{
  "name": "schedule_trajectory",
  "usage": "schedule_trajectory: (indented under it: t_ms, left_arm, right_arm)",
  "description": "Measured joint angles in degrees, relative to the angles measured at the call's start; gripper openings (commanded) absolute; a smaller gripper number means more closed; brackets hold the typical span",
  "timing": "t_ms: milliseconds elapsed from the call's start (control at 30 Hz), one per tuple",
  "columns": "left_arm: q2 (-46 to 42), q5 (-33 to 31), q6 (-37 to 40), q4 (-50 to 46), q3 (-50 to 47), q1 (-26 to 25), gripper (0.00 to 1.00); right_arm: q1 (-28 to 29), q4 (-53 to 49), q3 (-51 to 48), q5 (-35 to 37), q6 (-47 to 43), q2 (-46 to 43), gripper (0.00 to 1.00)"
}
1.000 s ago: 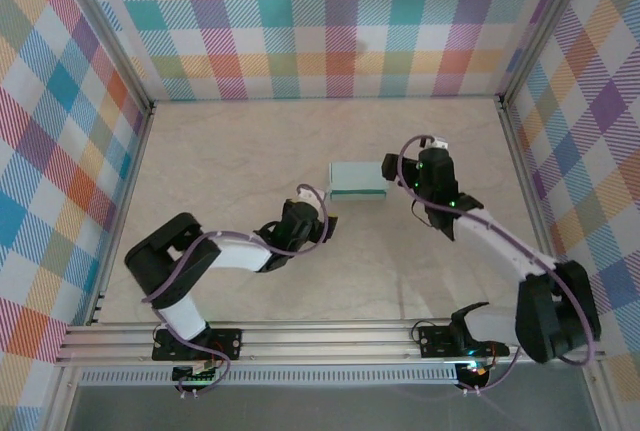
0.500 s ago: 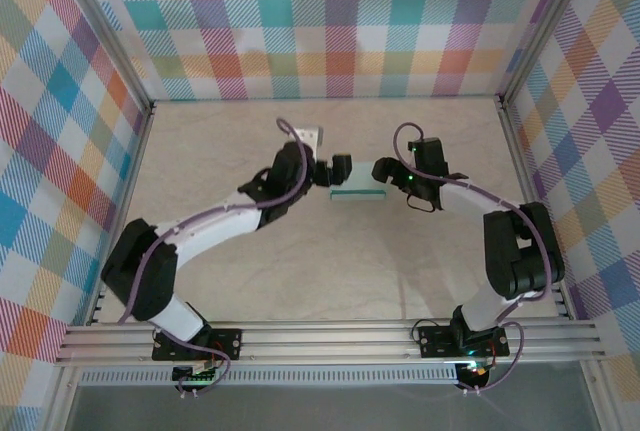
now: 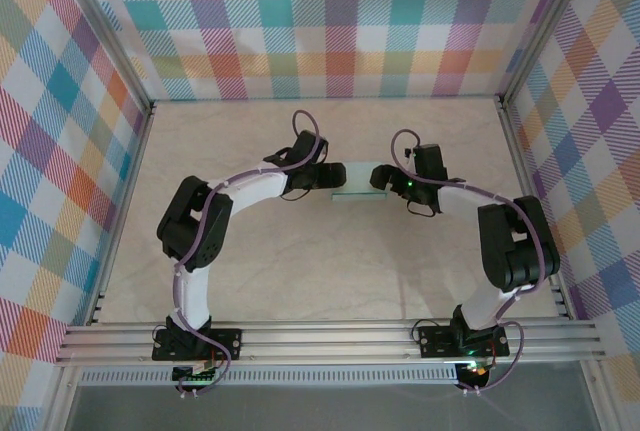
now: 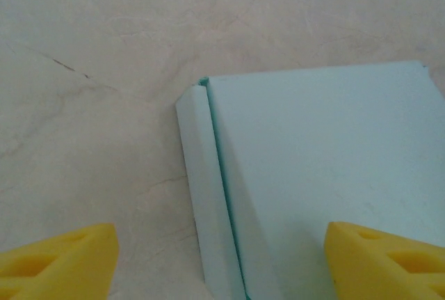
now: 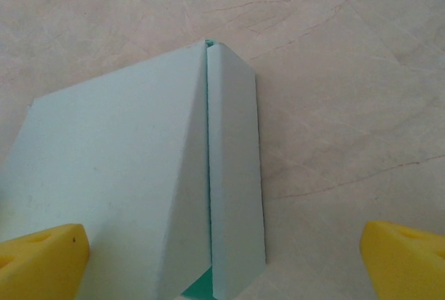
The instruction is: Fold the paper box
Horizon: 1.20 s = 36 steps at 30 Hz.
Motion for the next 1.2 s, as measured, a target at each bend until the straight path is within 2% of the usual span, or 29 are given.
schedule_trajectory:
  t_ms: [167, 267, 367, 467, 567, 667, 800, 900, 1133, 1200]
  left_arm:
    - [0.1, 1.1, -0.7, 0.5, -1.6, 0.0, 0.57]
    - [0.3, 1.8, -1.2, 0.9, -2.9, 0.0, 0.47]
    - [0.8, 2.6, -1.4, 2.2, -3.6, 0.0, 0.45]
    - [0.8, 2.7, -1.4, 2.9, -3.8, 0.0, 0.45]
    - [0.8, 3.1, -1.6, 4.1, -4.5, 0.3, 0.51]
    - [0.8, 4.4, -2.5, 6.3, -5.8, 0.9, 0.59]
    - [0.4, 7.8, -4.2, 9.5, -8.3, 2.2, 0.66]
    - [0.2, 10.7, -5.9, 11.3, -9.7, 3.6, 0.66]
    - [0.2, 14.8, -8.5, 12.4, -10.0, 5.2, 0.46]
    - [0.2, 15.4, -9.0, 12.9, -10.1, 5.3, 0.37]
  right_arm:
    - [-0.1, 0.9, 0.0, -0.8, 0.0, 1.2, 0.78]
    - [-0.2, 1.3, -0.1, -1.1, 0.5, 2.5, 0.63]
    - [-0.3, 1.7, -0.2, -1.7, 0.7, 3.4, 0.54]
    - [-0.3, 2.6, -0.2, -2.2, 0.9, 3.6, 0.55]
    - [-0.5, 3.0, -0.5, -2.5, 1.2, 3.6, 0.69]
    - [-0.8, 3.5, -1.5, -3.0, 2.0, 3.1, 0.77]
    - [-1.6, 4.7, -2.4, -4.7, 3.3, 2.2, 0.79]
    - [-2.4, 6.4, -2.7, -6.2, 4.4, 2.0, 0.79]
    - [-3.4, 8.0, -3.0, -8.9, 6.4, 2.0, 0.80]
    - [-3.4, 8.2, -3.0, -9.4, 6.6, 2.0, 0.80]
